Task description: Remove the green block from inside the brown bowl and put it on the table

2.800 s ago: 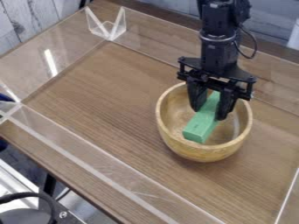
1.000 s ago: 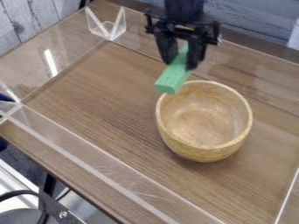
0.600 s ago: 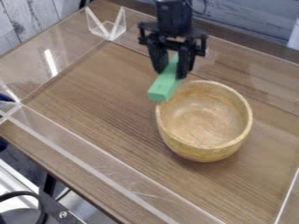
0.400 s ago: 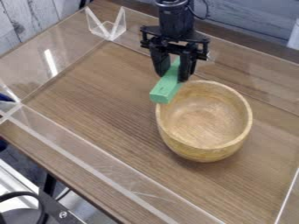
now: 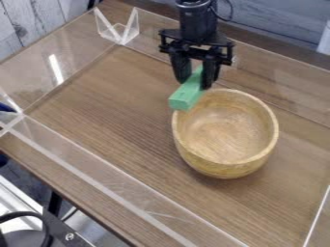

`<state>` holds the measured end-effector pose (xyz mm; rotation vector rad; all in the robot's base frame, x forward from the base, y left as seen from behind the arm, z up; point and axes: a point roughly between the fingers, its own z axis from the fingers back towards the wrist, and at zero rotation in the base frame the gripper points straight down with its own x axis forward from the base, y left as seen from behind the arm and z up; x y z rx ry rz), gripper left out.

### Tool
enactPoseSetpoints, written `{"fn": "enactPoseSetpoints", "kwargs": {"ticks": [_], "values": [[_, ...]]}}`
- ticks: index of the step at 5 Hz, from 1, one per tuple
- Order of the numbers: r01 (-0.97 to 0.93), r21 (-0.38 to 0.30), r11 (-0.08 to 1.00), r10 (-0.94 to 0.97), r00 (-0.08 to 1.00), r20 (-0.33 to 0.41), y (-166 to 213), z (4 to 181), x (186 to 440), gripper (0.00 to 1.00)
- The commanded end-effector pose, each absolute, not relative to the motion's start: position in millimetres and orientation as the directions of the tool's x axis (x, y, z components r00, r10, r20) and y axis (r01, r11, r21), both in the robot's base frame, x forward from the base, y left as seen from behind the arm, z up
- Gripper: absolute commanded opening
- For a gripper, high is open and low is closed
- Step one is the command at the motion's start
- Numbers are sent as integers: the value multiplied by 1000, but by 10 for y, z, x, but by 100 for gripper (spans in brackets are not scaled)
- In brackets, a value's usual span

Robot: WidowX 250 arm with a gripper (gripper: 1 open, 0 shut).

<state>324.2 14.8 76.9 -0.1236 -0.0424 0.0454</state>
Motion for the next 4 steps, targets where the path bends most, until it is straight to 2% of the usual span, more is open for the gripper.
{"fn": "enactPoseSetpoints", "kwargs": {"ticks": [1, 4], "values": [[-23, -126, 992, 36, 994, 101, 87, 898, 3384, 0], [2, -131, 991, 11, 995, 94, 4, 781, 3446, 0]]}}
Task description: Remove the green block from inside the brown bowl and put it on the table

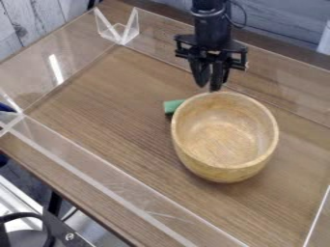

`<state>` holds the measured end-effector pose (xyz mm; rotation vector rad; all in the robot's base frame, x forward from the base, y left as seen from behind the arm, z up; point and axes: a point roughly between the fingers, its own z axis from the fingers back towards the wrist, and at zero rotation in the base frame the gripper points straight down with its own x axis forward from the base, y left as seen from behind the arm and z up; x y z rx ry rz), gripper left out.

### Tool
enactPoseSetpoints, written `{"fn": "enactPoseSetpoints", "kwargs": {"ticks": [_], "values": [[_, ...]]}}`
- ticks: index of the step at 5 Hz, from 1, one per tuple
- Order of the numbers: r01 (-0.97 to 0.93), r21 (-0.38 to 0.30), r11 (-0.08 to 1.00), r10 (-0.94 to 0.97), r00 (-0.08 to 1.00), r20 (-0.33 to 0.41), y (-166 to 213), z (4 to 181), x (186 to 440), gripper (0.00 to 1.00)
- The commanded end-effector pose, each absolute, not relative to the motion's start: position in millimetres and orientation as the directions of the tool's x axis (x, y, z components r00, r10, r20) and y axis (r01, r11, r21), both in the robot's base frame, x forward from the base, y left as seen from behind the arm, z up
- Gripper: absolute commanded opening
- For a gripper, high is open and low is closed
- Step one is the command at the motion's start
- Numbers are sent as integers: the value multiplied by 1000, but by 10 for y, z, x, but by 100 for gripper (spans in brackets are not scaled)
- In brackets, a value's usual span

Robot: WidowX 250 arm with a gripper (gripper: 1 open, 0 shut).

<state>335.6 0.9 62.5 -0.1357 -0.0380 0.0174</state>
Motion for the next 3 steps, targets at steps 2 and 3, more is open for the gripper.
{"fn": "enactPoseSetpoints", "kwargs": {"ticks": [2, 3], "values": [[-19, -120, 993, 28, 996, 80, 80, 657, 3504, 0], [-20, -116, 993, 29, 997, 74, 87, 617, 3514, 0]]}}
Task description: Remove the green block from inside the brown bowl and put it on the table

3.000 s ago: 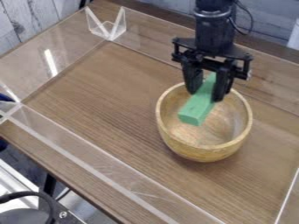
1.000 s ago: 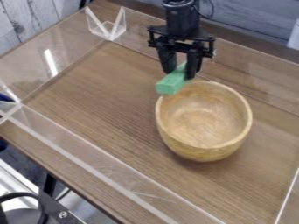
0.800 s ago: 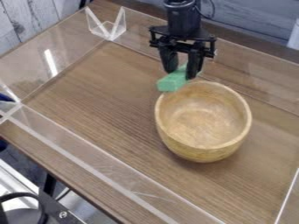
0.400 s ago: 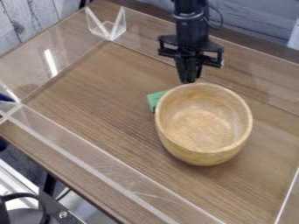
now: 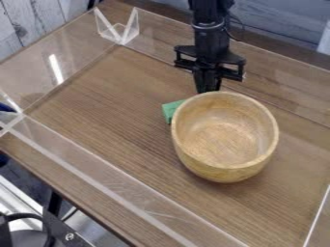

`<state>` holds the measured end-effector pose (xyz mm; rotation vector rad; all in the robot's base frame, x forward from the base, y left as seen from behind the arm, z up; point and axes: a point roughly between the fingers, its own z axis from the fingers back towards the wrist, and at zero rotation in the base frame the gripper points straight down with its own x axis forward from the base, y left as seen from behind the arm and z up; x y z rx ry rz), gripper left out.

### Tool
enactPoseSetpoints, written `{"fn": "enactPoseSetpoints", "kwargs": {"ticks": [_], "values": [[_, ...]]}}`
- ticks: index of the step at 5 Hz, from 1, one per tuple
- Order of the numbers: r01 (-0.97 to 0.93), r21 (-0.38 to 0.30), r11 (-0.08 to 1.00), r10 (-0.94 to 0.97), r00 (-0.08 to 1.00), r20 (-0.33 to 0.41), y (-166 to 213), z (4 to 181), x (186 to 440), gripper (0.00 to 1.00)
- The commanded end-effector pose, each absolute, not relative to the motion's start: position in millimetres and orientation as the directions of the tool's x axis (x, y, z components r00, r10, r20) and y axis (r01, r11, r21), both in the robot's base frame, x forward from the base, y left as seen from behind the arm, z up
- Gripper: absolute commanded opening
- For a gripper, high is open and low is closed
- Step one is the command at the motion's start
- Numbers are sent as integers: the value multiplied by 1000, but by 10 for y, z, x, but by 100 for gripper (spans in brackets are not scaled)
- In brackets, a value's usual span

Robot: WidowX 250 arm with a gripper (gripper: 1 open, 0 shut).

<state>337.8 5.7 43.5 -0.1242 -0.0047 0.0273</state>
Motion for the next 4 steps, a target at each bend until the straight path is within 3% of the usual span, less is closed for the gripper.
{"fn": "enactPoseSetpoints", "kwargs": {"ticks": [1, 3, 4], "values": [[-21, -113, 993, 29, 997, 69, 93, 587, 3523, 0], [-26, -109, 994, 33, 997, 65, 118, 553, 3547, 0], [-23, -119, 993, 34, 996, 88, 132, 682, 3550, 0]]}}
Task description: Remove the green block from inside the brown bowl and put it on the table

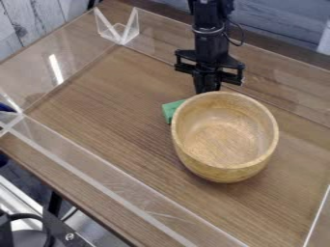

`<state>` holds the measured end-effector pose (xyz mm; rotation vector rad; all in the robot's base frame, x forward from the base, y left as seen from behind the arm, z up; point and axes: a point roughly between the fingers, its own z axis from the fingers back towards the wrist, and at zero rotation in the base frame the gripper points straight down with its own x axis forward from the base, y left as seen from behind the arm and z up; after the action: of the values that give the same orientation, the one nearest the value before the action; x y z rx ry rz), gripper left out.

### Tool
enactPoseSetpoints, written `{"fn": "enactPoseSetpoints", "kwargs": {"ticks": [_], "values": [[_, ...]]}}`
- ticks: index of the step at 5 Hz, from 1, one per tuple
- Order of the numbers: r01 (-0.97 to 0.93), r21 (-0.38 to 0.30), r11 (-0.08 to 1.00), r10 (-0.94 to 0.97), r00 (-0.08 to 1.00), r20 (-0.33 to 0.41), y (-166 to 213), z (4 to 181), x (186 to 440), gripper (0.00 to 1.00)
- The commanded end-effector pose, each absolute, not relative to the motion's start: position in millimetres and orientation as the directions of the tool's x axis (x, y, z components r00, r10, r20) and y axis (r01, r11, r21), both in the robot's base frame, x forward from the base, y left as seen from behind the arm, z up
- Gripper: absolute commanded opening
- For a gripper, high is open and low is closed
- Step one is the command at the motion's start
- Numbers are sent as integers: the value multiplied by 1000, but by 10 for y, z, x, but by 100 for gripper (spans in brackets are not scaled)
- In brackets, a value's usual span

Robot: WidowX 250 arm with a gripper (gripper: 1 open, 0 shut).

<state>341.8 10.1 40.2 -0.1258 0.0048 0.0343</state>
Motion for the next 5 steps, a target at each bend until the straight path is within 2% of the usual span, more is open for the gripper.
{"fn": "enactPoseSetpoints", "kwargs": {"ticks": [1, 2, 4, 5], "values": [[-20, -129, 991, 35, 993, 111, 145, 813, 3552, 0], [-19, -138, 990, 38, 989, 141, 165, 961, 3560, 0], [-75, -141, 987, 106, 969, 223, 416, 1405, 3504, 0], [-134, -135, 982, 162, 961, 225, 628, 1426, 3512, 0]]}}
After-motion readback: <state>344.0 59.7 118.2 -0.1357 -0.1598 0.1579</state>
